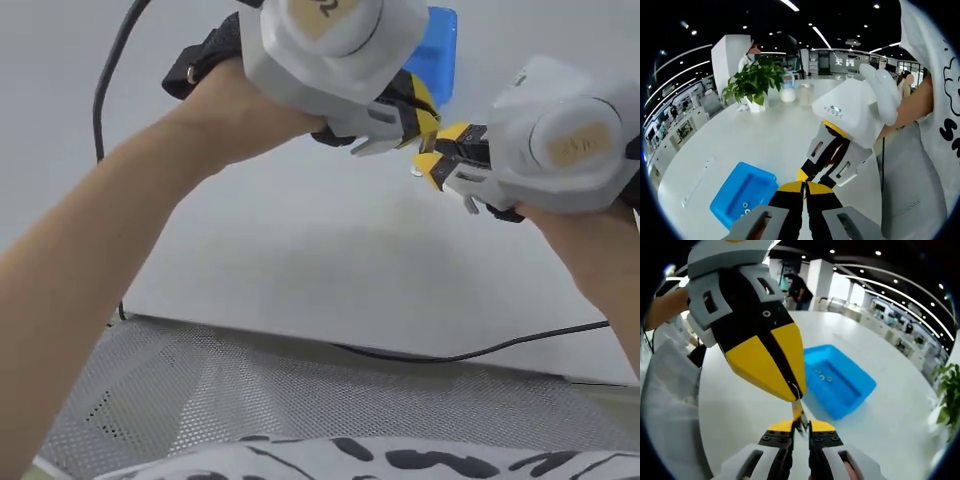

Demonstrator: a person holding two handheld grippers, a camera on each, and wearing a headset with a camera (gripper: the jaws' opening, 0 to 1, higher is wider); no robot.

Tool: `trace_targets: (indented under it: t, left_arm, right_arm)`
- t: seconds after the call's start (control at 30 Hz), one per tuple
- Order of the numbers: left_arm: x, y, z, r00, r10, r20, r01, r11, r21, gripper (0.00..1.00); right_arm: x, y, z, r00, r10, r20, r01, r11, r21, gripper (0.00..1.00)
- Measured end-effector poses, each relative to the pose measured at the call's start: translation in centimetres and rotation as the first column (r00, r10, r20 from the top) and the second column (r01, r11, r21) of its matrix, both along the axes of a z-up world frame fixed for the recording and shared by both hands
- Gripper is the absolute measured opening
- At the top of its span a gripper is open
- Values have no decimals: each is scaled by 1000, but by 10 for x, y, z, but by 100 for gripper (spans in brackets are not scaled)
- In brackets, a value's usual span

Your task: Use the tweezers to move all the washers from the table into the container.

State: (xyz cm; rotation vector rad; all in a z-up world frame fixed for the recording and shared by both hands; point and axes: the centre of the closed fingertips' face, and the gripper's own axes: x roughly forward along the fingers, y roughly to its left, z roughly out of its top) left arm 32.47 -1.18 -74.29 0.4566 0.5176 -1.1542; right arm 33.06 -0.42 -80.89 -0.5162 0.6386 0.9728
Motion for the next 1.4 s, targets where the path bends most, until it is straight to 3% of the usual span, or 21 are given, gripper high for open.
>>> trace_targets:
  t: [0.73,1.2,1.4]
  left_arm:
    - [12,-8,-19,1000,-14,-25,14,1000,6,0]
    - [9,-7,-19,999,-10,-32,9,1000,-4,0]
    - [2,-7,-14,1000,-15,-26,15,1000,7,0]
  right_arm:
    - [0,-4,-11,999,-18,-33,18,1000,7,6]
    - [-1,-4,-13,999,-28,-41,29,999,21,5]
    - [-1,-3,-13,1000,-6,-17,6,1000,-9,5]
